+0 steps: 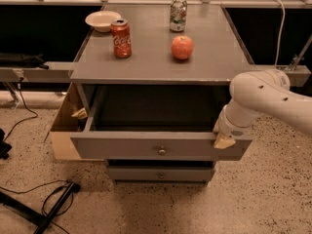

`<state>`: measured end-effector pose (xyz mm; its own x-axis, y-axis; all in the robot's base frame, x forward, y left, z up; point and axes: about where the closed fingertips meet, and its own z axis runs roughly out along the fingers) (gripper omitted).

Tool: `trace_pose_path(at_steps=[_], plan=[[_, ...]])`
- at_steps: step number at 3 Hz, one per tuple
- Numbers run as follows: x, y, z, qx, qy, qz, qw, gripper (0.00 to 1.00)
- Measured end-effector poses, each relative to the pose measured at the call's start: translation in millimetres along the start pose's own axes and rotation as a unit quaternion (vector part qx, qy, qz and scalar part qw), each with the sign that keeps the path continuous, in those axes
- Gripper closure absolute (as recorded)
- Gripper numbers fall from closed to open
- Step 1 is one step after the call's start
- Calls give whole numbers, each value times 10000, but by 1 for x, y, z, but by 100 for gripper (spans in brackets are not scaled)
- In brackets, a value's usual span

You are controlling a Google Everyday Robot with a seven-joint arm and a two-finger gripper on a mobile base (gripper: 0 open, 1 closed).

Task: Open top drawer

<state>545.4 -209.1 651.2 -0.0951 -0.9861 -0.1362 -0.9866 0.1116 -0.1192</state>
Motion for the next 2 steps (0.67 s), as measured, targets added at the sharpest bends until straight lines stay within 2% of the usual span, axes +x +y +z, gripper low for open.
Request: trace_pose_path(at_steps=[1, 2], plan=[[1, 12, -3, -42, -149, -173, 9997, 100], [1, 11, -2, -42, -149, -174, 9997, 100]])
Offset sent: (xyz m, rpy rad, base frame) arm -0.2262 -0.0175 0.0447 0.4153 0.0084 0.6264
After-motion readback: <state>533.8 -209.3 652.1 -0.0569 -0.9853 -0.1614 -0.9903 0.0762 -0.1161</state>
